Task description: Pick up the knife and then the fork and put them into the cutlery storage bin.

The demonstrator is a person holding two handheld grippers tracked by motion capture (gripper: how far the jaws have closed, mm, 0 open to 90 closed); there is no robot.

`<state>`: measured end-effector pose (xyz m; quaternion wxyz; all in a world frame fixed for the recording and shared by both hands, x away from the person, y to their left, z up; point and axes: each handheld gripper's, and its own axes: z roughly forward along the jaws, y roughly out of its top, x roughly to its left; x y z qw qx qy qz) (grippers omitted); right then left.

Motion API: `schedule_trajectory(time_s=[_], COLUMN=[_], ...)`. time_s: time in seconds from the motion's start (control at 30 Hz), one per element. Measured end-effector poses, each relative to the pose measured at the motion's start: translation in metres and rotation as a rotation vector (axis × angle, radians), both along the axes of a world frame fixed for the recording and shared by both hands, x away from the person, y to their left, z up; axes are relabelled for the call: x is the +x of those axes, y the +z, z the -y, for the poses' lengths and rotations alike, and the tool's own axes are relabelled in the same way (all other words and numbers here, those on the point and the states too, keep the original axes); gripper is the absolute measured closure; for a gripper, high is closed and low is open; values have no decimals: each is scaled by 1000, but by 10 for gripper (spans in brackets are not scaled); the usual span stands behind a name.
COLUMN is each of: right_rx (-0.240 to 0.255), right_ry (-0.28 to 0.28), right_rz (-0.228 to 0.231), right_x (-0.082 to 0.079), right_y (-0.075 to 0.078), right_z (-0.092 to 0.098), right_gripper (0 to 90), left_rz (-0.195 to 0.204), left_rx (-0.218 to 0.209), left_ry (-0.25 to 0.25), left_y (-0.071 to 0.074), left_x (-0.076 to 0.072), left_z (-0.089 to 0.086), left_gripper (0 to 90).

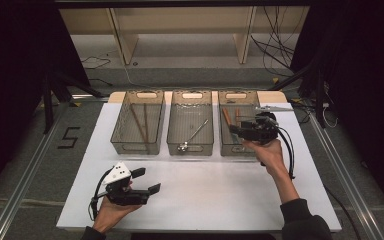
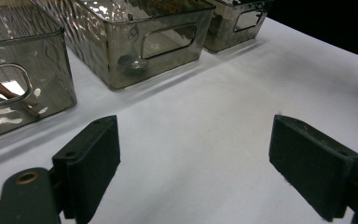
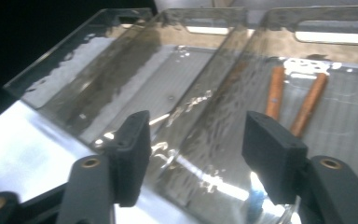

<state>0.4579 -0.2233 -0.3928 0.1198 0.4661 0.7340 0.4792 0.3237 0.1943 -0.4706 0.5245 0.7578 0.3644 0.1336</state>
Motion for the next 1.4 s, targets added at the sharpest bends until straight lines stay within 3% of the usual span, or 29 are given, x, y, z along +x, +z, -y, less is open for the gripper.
schedule_trajectory(time_s=[0.2, 0.4, 1.03, 1.4], right_rx=[16, 16, 26, 32], right_ry=[65, 107, 158, 180], right_rz=[42, 78, 164, 200], right_x=[-22, -44, -107, -136], right_y=[-1, -5, -38, -51], right_z=[-7, -13, -1, 5], right_gripper=[308, 284, 246, 207], left_rz=[1, 0, 1, 2], left_rx=[1, -5, -26, -39], left_ry=[-5, -7, -21, -31], left_y=[0, 0, 1, 2], left_x=[0, 0, -2, -8], left_z=[0, 0, 0, 0], left_gripper=[162, 162, 162, 161])
